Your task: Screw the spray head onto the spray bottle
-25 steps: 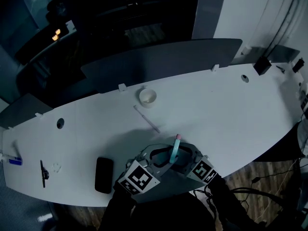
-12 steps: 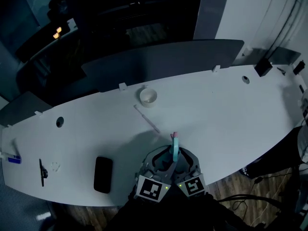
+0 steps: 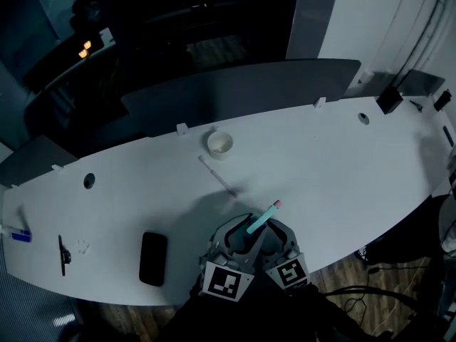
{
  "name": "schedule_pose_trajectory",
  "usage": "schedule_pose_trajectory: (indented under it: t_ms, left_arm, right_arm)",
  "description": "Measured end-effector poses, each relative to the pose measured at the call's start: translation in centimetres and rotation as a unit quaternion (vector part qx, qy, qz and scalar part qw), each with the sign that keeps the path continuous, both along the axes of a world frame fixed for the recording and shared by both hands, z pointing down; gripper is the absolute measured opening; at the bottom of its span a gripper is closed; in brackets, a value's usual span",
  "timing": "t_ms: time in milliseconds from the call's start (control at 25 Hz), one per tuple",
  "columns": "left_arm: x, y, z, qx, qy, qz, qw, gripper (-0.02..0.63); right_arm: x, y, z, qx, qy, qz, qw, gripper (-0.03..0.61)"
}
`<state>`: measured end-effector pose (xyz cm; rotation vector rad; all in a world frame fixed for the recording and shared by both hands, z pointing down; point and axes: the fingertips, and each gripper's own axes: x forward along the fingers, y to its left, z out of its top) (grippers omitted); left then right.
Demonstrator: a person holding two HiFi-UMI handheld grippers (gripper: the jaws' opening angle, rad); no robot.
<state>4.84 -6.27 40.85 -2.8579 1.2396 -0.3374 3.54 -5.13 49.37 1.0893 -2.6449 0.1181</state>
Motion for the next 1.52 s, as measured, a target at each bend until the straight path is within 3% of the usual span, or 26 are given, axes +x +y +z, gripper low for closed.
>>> schedule_pose_trajectory:
  t_ms: [160,360,600,800,960,1080,1280,1520]
  left_arm:
    - [0.2,-0.1,0.2,-0.004,-0.020,0.003,0.9998,0.153]
    - [0.3,0.1,0.0,0.002,-0.017,0.013,0.9998,0.133]
    - [-0.4,0.2,-0.5,0.019,0.076,-0.019,0.9968,0.130]
    - [-0.8,0.4,-0.4,0.040,0.101,-0.030,0.9937,0.130]
    - [-0.5,0.7,-0.2,0.061,0.025,-0.005,0.9978,0.134]
    - [-0.6,0.8,-0.2,0.043,-0.019,0.002,0.9989,0.139]
    - [-0.2,0.6,-2.0,0.010,-0.008,0.022,0.9997,0.181]
    - [1.0,-0.1,-0.4,-0.037,-0.066,0.075,0.9943,0.183]
  right_arm:
    - [-0.1,0.0,0.0,0.002,0.000,-0.002,1.000,0.314]
    - [-0.2,0.1,0.1,0.004,0.003,-0.010,1.000,0.314]
    - [-0.2,0.3,-0.1,0.004,-0.006,-0.013,1.000,0.314]
    - [-0.2,0.2,0.0,0.005,-0.015,-0.022,1.000,0.314]
    - [-0.4,0.3,0.1,0.004,-0.007,-0.031,0.999,0.314]
    - [-0.5,0.3,0.0,0.005,-0.004,-0.033,0.999,0.314]
    - [-0.4,0.3,0.1,0.003,-0.003,-0.033,0.999,0.314]
    - [-0.5,0.2,0.2,0.003,0.000,-0.037,0.999,0.314]
